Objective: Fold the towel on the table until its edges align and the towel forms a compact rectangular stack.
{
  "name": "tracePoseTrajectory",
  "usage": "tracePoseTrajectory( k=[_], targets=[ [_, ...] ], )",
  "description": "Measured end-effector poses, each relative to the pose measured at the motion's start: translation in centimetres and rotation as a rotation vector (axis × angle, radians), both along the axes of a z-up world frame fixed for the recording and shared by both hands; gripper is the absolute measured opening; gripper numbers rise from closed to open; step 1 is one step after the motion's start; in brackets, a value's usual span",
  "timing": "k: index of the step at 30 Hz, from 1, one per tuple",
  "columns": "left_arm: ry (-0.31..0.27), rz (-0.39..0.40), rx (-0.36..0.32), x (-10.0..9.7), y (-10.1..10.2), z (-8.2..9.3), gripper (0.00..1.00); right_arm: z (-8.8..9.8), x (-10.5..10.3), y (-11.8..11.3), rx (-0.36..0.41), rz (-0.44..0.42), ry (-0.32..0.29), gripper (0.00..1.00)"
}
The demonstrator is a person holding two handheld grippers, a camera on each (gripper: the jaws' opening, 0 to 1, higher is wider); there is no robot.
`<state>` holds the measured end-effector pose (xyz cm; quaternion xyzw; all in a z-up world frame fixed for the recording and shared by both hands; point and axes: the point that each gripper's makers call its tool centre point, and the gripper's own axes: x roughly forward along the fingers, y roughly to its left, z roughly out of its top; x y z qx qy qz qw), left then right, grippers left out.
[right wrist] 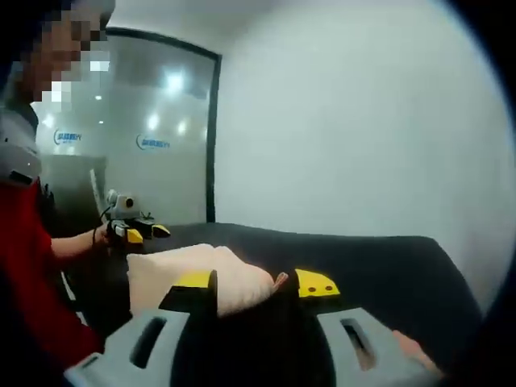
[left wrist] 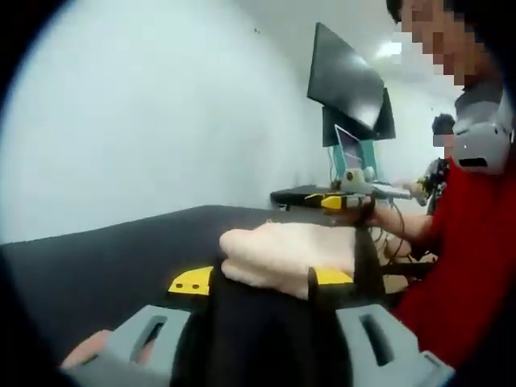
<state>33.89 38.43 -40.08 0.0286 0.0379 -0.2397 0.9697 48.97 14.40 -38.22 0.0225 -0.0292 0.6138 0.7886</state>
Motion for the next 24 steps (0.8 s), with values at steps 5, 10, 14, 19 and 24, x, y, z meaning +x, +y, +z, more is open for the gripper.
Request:
tracePoseTrajectory(
  k=[5, 10, 14, 19, 24],
  targets=[
    [-0.097, 0.036, -0.046, -0.8, 1.1, 0.8, 0.43, -0.3, -0.3, 0.3, -0.01, -0.011, -0.082, 0.33],
    [-0.122, 0.089, -0.044, -0.8, 2.2, 0.5, 0.42, -0.3, 1.1, -0.3, -0.003, -0.06, -0.067, 0.27],
    [-0.11, 0.118, -0.021, -0.8, 2.9, 0.0, 0.42, 0.0, 2.5, -0.8, 0.019, -0.101, -0.039, 0.22],
    [-0.101, 0.131, -0.006, -0.5, 3.0, -0.3, 0.42, -0.2, 3.0, -0.8, 0.008, -0.137, -0.059, 0.22],
    [-0.106, 0.145, 0.003, -0.4, 3.1, -0.3, 0.42, -0.3, 3.3, -0.8, -0.014, -0.16, -0.103, 0.22]
  ],
)
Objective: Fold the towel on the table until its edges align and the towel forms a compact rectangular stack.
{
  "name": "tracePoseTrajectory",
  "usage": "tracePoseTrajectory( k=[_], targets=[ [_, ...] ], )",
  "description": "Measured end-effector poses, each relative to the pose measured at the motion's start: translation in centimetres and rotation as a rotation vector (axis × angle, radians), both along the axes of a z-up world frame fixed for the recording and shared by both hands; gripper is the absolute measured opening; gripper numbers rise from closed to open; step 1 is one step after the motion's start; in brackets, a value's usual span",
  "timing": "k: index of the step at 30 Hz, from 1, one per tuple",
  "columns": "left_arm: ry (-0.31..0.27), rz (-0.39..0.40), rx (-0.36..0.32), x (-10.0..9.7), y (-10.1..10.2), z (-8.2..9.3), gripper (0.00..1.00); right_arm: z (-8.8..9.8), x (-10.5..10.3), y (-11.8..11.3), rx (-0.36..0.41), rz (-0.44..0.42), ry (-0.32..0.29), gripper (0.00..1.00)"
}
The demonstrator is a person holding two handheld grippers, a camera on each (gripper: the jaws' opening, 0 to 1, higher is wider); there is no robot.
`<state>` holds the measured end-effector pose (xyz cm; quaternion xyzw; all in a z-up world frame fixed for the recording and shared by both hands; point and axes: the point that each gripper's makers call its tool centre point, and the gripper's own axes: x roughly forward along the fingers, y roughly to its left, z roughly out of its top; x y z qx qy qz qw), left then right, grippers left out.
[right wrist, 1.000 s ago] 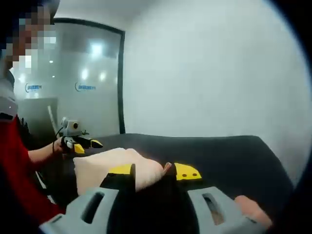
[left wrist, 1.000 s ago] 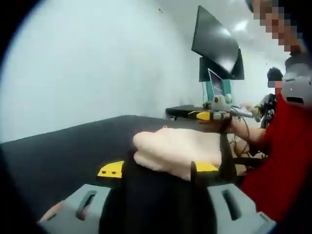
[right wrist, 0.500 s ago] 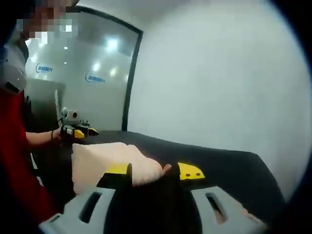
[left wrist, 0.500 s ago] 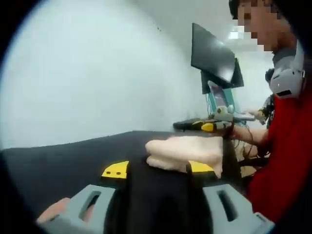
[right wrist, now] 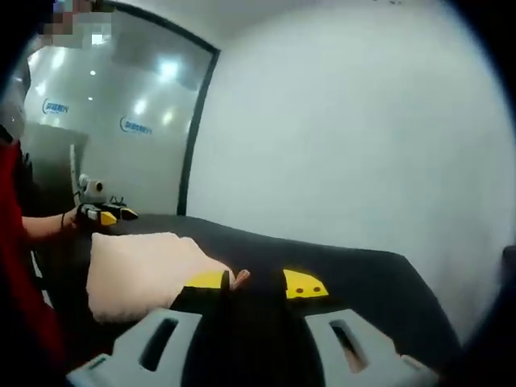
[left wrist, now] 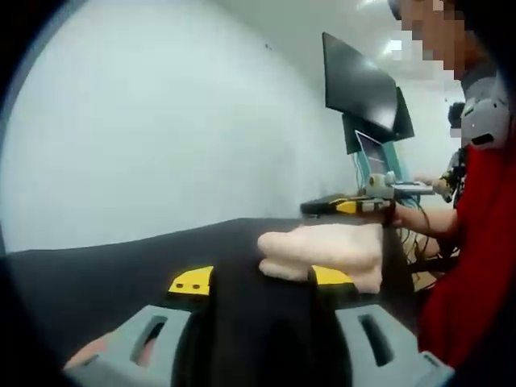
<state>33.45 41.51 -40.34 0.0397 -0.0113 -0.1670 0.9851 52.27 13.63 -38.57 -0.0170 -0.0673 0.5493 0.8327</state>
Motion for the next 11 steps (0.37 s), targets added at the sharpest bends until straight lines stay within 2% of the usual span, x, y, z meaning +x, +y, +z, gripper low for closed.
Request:
tracePoseTrajectory(
  k=[2, 8, 11],
  targets=[
    [-0.006, 0.009, 0.002, 0.0, 0.2, 0.1, 0.42, -0.3, 0.4, -0.2, -0.021, -0.035, -0.005, 0.21],
    [-0.006, 0.03, -0.017, 0.1, 0.8, 0.2, 0.42, -0.3, 1.9, -0.8, 0.001, -0.078, 0.026, 0.19],
    [-0.005, 0.037, -0.004, 0.2, 0.9, 0.1, 0.42, -0.3, 2.0, -1.0, 0.007, -0.084, 0.038, 0.17]
  ],
)
